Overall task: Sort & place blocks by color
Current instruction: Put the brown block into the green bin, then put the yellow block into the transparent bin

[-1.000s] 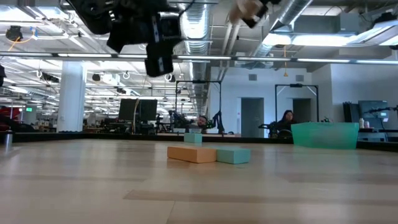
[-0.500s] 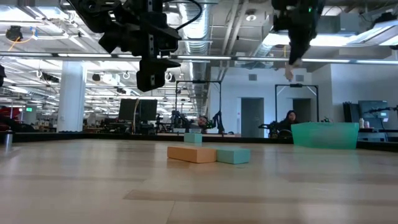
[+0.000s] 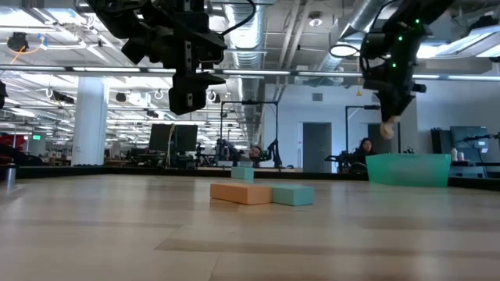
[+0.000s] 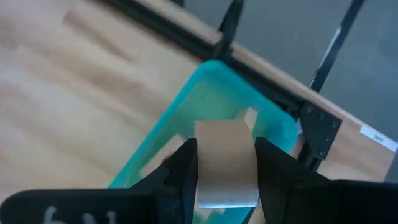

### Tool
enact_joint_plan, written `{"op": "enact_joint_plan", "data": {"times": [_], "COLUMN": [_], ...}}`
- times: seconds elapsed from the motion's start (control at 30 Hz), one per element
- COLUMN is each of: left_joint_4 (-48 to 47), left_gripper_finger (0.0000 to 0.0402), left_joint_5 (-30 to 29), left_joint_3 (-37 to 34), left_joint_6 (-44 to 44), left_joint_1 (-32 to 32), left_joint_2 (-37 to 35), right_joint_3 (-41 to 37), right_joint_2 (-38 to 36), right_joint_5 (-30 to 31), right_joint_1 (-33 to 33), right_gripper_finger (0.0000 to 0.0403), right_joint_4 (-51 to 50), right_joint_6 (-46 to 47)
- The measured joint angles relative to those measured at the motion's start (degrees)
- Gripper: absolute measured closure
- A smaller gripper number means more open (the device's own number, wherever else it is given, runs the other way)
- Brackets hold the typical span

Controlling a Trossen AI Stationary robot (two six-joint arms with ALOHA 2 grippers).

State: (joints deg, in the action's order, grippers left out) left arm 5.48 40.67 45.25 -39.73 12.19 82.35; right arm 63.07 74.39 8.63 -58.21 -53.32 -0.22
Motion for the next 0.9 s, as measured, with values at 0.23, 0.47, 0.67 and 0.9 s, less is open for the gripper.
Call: {"op": "enact_joint_plan", "data": {"times": [0.23, 0.47, 0.67, 0.9], "left_joint_4": [0.0, 0.0, 0.0, 0.0], "left_gripper_finger": [0.0203, 0.0203, 0.0203, 0.0203], "left_joint_5": [0.0, 0.0, 0.0, -2.0], "left_joint_3": [0.0, 0.0, 0.0, 0.0], "left_joint_6": [-0.8, -2.0, -2.9, -2.7], "left_joint_1": [0.0, 0.0, -0.3, -2.3], "left_joint_2": [0.0, 0.0, 0.0, 0.0], "right_joint_3": [-1.8, -1.8, -1.8, -1.8], "right_joint_2": [0.0, 0.0, 0.0, 0.0], "right_joint_5": [0.7, 1.0, 0.8, -2.5], "right_joint_1": [-0.8, -1.6, -1.6, -1.0], "right_gripper_finger": [0.0244, 0.0194, 0.0172, 0.0170], "right_joint_4": [6.9, 7.7, 7.5, 7.2], "right_joint_6": [2.2, 2.1, 1.9, 1.7]}}
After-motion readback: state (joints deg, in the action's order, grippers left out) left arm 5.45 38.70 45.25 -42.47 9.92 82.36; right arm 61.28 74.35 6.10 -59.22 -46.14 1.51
